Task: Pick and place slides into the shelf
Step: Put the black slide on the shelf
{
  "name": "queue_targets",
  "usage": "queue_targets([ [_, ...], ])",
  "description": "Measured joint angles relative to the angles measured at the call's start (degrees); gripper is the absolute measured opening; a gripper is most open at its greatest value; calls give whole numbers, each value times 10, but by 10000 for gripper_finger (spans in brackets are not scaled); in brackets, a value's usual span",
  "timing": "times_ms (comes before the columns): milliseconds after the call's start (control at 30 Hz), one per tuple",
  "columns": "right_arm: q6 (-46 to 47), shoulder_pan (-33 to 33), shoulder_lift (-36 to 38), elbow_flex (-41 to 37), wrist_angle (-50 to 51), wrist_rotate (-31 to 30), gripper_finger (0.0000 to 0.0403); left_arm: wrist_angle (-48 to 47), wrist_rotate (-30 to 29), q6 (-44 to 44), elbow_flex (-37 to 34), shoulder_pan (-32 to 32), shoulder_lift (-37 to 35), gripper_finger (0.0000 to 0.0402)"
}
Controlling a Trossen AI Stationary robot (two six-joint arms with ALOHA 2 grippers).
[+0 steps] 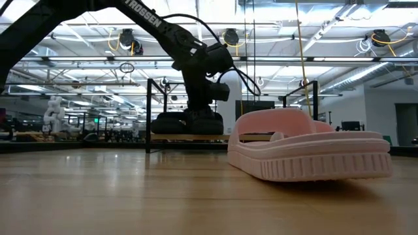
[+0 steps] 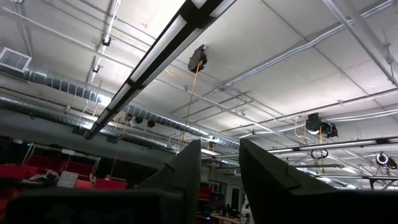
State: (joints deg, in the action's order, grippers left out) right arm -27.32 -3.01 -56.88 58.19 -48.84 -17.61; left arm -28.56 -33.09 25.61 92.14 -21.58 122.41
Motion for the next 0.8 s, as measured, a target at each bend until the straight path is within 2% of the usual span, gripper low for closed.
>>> queue_targets([
  [800, -6, 0, 0, 0, 6, -1, 98, 13, 0, 28, -2, 12, -12, 150],
])
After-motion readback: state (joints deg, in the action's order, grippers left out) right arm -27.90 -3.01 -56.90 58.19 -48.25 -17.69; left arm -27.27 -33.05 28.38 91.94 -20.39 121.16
